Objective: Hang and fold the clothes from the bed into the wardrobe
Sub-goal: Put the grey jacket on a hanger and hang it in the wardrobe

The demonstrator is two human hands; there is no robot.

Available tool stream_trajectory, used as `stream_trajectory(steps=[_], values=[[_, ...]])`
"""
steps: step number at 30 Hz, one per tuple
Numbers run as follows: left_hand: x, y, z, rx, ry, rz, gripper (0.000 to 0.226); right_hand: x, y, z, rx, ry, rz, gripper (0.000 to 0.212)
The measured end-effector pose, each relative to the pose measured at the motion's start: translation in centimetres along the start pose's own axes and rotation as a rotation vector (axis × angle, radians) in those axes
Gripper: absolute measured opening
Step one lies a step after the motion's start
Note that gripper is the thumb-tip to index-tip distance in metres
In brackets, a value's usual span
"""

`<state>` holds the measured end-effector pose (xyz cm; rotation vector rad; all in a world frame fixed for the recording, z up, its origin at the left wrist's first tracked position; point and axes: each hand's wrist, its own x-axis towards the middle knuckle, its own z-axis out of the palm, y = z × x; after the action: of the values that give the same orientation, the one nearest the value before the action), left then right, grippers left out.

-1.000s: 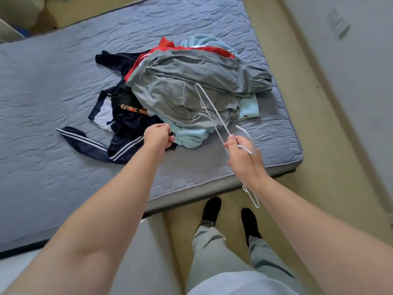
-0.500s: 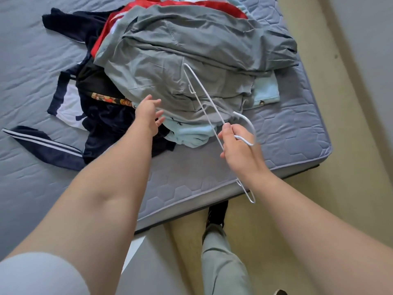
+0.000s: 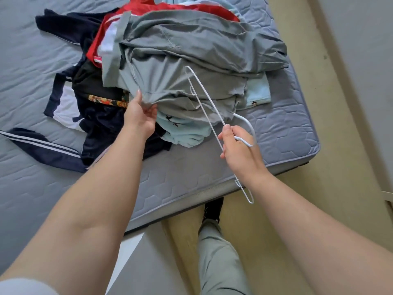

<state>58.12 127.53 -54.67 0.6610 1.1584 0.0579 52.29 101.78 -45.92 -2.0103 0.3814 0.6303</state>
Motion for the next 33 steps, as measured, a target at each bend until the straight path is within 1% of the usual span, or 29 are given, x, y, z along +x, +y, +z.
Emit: stream_trajectory(steps=[3, 6, 9, 12, 13, 16, 17, 19, 20, 22, 23, 24, 26, 28, 29, 31, 32, 33], values=[[-4.8, -0.3, 0.4, 0.073, -0.108, -0.078, 0.016, -2.0, -1.8, -1.7, 0.012, -0.014, 0.000, 0.045], [-9.5, 0.2, 0.8, 0.120, -0.144, -0.106, 0.012, -4.6, -3.7, -3.7, 0.015, -0.026, -0.020, 0.044], [-14.0, 0.7, 0.9, 0.171, -0.103, -0.023, 0.013, -7.4, -5.0, -5.7, 0.019, -0.009, -0.058, 0.044], [-17.8, 0.4, 0.7, 0.199, -0.054, 0.074, 0.028, -10.3, -5.4, -7.7, 0.021, 0.007, -0.091, 0.041], [-19.0, 0.2, 0.6, 0.207, -0.065, 0.095, 0.029, -11.3, -5.4, -8.3, 0.028, 0.005, -0.095, 0.041], [-22.8, 0.3, 0.8, 0.204, -0.194, 0.128, 0.015, -13.9, -5.2, -10.1, 0.064, 0.012, -0.115, 0.042], [-24.1, 0.4, 0.9, 0.228, -0.225, 0.143, 0.018, -14.7, -5.1, -10.7, 0.072, 0.018, -0.122, 0.042], [-26.4, 0.9, 1.2, 0.298, -0.211, 0.191, 0.031, -16.5, -4.8, -12.0, 0.096, 0.030, -0.138, 0.042], [-27.7, 1.3, 1.4, 0.317, -0.193, 0.241, 0.033, -17.4, -4.6, -12.6, 0.109, 0.034, -0.146, 0.042], [-30.7, 2.0, 2.1, 0.350, -0.213, 0.347, 0.024, -19.1, -4.1, -14.0, 0.117, 0.048, -0.155, 0.043], [-32.5, 2.2, 2.6, 0.362, -0.256, 0.390, 0.019, -20.0, -4.0, -14.7, 0.121, 0.056, -0.161, 0.043], [-34.2, 2.4, 3.1, 0.371, -0.316, 0.429, 0.018, -20.8, -3.8, -15.4, 0.132, 0.066, -0.169, 0.042], [-37.8, 2.6, 4.0, 0.382, -0.474, 0.466, 0.018, -22.3, -3.6, -16.8, 0.146, 0.096, -0.201, 0.037], [-41.4, 2.5, 5.1, 0.423, -0.631, 0.424, 0.014, -23.7, -3.3, -18.1, 0.135, 0.125, -0.247, 0.030], [-43.1, 2.3, 5.7, 0.440, -0.694, 0.394, 0.019, -24.4, -3.2, -18.8, 0.132, 0.136, -0.266, 0.026], [-46.4, 1.4, 7.0, 0.466, -0.748, 0.373, 0.032, -25.6, -3.0, -20.1, 0.157, 0.161, -0.295, 0.022], [-47.9, 0.8, 7.7, 0.495, -0.761, 0.379, 0.036, -26.2, -2.9, -20.8, 0.173, 0.177, -0.306, 0.022], [-49.4, 0.1, 8.3, 0.541, -0.783, 0.390, 0.035, -26.8, -2.7, -21.5, 0.176, 0.197, -0.317, 0.021]])
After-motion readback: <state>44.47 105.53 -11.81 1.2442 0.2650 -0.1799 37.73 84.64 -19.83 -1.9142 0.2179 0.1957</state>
